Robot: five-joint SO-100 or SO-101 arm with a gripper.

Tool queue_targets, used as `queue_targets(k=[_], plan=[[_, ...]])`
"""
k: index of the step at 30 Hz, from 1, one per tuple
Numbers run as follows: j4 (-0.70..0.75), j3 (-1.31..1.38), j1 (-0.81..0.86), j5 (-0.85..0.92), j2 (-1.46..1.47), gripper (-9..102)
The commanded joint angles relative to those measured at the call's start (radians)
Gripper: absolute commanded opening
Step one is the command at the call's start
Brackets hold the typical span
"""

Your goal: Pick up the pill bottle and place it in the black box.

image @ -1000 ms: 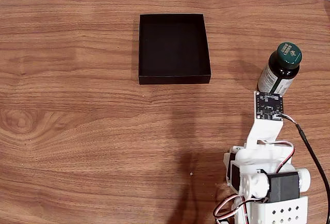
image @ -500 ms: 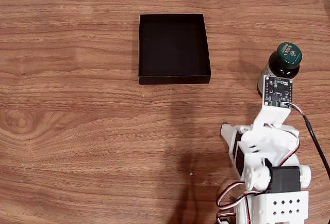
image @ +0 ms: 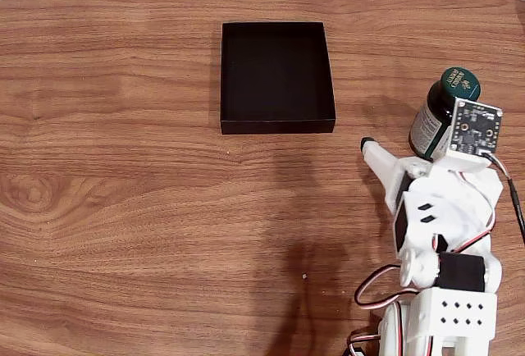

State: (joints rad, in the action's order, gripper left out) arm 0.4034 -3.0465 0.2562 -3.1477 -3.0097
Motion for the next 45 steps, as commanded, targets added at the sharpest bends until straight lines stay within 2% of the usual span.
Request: queue_targets(k=[1, 9, 18, 25, 34, 45], plan=[[-0.14, 0.026, 0.058, -0.003, 0.103, 39], [-0.331, 0.06, 0.135, -0.015, 0.307, 41], [-0.568, 0.094, 0.124, -0.035, 0.526, 42], [-0.695, 0.181, 0.103, -0.029, 0.699, 41], [-0.716, 0.219, 0.037, 0.017, 0.764, 35], [-0.778, 0.307, 0.061, 0.021, 0.931, 34]])
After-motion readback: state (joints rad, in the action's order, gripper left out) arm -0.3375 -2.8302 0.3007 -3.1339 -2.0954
